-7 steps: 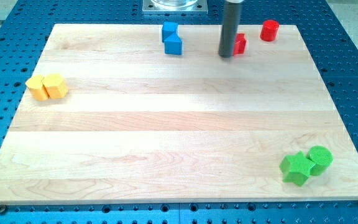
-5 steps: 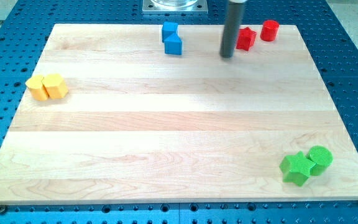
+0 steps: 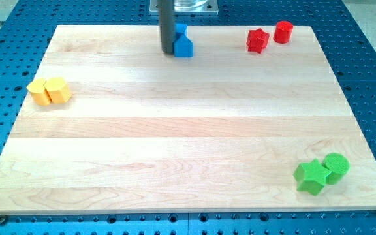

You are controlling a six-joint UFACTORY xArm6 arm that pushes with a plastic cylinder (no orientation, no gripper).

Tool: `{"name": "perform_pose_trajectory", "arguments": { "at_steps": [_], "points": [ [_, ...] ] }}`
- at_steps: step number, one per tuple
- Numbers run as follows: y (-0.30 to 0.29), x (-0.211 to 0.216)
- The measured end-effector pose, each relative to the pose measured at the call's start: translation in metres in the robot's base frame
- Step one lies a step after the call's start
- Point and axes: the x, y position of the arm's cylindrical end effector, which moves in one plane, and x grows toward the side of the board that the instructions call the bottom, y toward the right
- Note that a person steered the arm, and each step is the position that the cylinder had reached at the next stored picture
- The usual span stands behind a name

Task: Place the blue blocks in the diagonal line of red blocks

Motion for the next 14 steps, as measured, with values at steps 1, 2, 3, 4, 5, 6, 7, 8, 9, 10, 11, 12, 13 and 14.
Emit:
{"name": "perform_pose_trajectory", "arguments": {
  "at_steps": [1,2,3,4,5,6,7,8,9,10,11,12,13,14],
  "points": [
    [0.060,0.001],
    [0.080,0.005],
    [0.095,0.009],
    [0.037,0.009],
    [-0.041,0.004],
    [-0.049,-0.035],
    [-0.009,-0.064],
    [0.033,-0.069],
    [0.027,-0.029],
    [0.023,0.018],
    [0.023,0.059],
    [0.010,0.074],
    [-0.007,0.031],
    [0.016,0.008]
  ]
}}
